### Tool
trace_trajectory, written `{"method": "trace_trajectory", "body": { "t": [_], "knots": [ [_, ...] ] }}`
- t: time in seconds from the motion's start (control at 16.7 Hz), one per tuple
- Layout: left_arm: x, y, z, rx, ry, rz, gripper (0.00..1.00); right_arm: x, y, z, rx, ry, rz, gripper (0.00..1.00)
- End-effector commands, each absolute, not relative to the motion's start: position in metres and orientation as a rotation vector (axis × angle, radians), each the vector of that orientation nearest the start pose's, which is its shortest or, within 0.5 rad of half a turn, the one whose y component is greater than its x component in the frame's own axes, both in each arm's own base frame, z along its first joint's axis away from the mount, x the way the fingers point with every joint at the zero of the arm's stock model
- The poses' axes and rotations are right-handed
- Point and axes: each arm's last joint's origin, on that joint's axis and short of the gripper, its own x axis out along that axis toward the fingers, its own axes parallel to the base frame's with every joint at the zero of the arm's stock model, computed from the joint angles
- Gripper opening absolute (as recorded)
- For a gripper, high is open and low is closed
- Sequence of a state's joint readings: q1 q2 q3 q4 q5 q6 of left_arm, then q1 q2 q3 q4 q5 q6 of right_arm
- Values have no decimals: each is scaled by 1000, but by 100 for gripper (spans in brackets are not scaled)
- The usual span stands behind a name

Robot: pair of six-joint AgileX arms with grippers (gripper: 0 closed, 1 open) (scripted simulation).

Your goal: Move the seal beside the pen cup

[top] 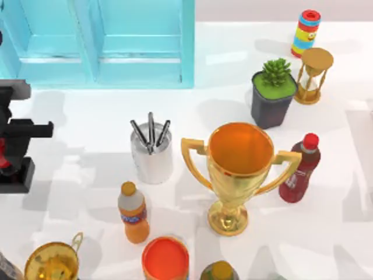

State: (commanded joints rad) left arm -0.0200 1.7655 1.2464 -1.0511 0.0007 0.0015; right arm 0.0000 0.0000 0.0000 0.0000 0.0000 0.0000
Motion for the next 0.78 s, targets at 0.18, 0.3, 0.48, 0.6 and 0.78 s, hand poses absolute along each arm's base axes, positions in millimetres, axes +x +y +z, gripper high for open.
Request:
{"method": "trace_trajectory", "body": {
  "t": [0.18, 0.3, 0.48, 0.6, 0.78],
  "knots": [
    [319, -50, 236, 19, 1589, -15, 0, 106, -1, 160, 0, 0, 0, 100],
    [311, -77, 263, 21, 1587, -15, 0, 106, -1, 160, 0, 0, 0, 100],
    [300, -99, 288, 18, 1571, -18, 0, 106, -1, 160, 0, 0, 0, 100],
    [300, -100, 289, 17, 1570, -18, 0, 106, -1, 160, 0, 0, 0, 100],
    [301, -100, 288, 16, 1573, -16, 0, 106, -1, 160, 0, 0, 0, 100]
  ]
}}
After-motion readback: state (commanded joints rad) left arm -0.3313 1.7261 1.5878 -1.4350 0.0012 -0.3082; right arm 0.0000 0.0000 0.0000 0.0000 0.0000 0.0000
